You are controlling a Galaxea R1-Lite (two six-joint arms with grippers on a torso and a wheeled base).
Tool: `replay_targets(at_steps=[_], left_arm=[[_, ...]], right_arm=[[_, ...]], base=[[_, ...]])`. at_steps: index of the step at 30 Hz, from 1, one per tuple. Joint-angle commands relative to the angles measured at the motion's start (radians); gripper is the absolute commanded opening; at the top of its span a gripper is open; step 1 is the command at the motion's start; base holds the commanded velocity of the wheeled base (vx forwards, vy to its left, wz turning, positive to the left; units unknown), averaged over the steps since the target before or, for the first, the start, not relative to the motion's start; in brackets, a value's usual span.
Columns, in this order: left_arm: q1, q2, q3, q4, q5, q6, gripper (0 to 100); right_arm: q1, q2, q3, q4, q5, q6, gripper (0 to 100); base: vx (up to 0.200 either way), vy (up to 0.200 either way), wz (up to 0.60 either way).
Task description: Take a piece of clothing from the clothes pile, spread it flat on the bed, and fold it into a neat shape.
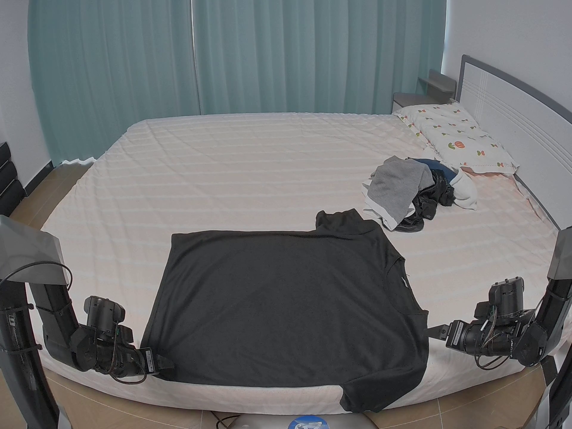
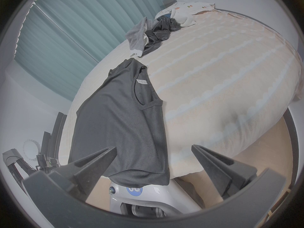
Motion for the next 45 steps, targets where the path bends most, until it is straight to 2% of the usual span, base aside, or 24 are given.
replay_targets(at_steps=[1,7,11,17,21,27,33,34,40,45], left_arm=[[0.004,-0.012,0.017,-0.001,-0.001,-0.008,0],[0.013,-0.111,0.052,-0.001,-0.001,-0.085,0],[0.01,-0.159,0.052,0.0,-0.003,-0.099,0],[0.013,-0.171,0.028,-0.001,-0.007,-0.162,0],[0.011,-0.196,0.02,-0.006,-0.023,-0.263,0],[0.013,-0.186,0.014,0.002,-0.037,-0.286,0],[0.021,-0.183,-0.017,0.003,-0.037,-0.366,0],[0.024,-0.183,-0.017,0.003,-0.037,-0.366,0],[0.045,-0.18,-0.017,0.002,-0.038,-0.366,0],[0.047,-0.18,-0.014,0.0,-0.044,-0.369,0]], right_arm=[[0.002,0.005,0.0,0.001,0.0,0.0,100],[0.005,0.009,0.003,0.002,0.0,-0.002,100],[0.012,0.014,0.005,0.002,0.003,-0.002,100],[0.02,0.067,-0.005,-0.001,0.009,-0.002,100],[0.022,0.113,-0.032,-0.002,0.009,-0.002,100],[0.023,0.163,-0.09,0.001,0.008,0.0,100],[0.043,0.235,-0.15,0.005,-0.004,-0.002,100],[0.045,0.239,-0.152,0.005,-0.004,-0.002,0],[0.032,0.251,-0.215,0.008,-0.007,-0.002,0],[0.002,0.23,-0.288,0.01,-0.035,0.0,0]], base=[[0.0,0.0,0.0],[0.0,0.0,0.0],[0.0,0.0,0.0],[0.0,0.0,0.0],[0.0,0.0,0.0],[0.0,0.0,0.0],[0.0,0.0,0.0],[0.0,0.0,0.0],[0.0,0.0,0.0],[0.0,0.0,0.0]])
